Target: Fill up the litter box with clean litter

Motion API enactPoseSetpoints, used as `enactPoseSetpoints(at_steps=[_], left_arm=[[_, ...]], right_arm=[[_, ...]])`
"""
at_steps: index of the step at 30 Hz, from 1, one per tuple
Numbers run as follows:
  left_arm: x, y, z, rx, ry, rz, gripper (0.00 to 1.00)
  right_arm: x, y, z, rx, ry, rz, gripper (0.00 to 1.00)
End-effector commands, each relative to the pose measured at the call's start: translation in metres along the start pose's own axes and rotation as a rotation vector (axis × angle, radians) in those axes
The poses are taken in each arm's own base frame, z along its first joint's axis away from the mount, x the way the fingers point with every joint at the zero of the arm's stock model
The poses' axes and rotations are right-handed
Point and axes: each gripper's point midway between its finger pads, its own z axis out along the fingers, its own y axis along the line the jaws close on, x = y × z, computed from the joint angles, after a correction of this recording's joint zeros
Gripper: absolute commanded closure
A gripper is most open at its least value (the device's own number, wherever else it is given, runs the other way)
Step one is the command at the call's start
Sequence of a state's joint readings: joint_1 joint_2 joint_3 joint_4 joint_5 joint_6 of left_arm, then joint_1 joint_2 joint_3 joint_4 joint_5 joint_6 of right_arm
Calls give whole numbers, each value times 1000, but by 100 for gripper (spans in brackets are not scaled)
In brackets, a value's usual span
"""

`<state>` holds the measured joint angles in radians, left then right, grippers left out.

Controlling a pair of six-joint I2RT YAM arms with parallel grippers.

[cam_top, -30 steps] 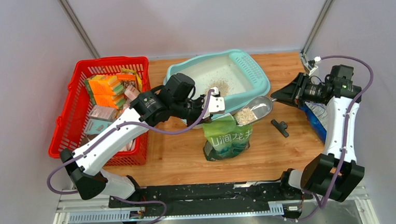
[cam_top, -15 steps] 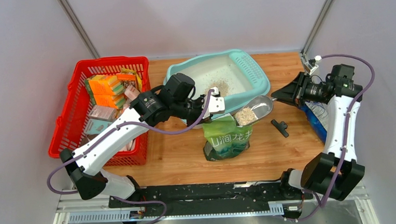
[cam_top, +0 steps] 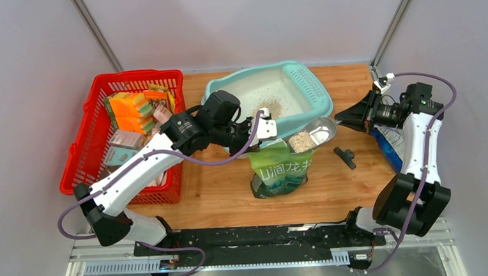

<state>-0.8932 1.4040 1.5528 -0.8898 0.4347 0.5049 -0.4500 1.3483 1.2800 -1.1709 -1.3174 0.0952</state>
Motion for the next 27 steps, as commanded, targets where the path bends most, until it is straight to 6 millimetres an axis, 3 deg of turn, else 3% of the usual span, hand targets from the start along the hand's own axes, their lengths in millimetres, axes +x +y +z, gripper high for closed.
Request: enactPoseSetpoints(at_steps=[1, 9, 12, 17, 18, 20, 21, 22, 23, 24, 26, 27], left_arm=[[-9, 2, -17, -32, -19, 33, 100], [-2, 4, -21, -42, 11, 59, 100], [3, 4, -23, -44, 25, 61, 100], [8, 5, -28, -50, 30, 52, 100], [8, 5, -29, -52, 29, 49, 100], [8, 6, -29, -52, 27, 40, 100], [8, 6, -29, -51, 26, 42, 100], [8, 6, -29, -50, 26, 39, 100], [8, 6, -29, -47, 22, 43, 100], [8, 6, -29, -49, 22, 43, 100], [7, 6, -29, -48, 20, 44, 100], [7, 6, -29, -51, 17, 46, 100]], right_arm=[[-3, 24, -4, -116, 7, 26, 100], [-32, 29, 1, -122, 10, 37, 100], [-54, 24, 12, -95, -5, -4, 100], [-115, 33, 37, -95, -119, -106, 100], [-121, 33, 49, -91, -111, -126, 100], [-144, 12, 69, -31, -136, -158, 100], [-153, 23, 80, -32, -137, -217, 100], [-168, 0, 94, 20, -158, -203, 100], [-176, -7, 103, 55, -168, -274, 100], [-183, 6, 117, 63, -174, -358, 100], [-203, -18, 137, 192, -222, -441, 100], [-203, -17, 153, 223, -211, -551, 100]])
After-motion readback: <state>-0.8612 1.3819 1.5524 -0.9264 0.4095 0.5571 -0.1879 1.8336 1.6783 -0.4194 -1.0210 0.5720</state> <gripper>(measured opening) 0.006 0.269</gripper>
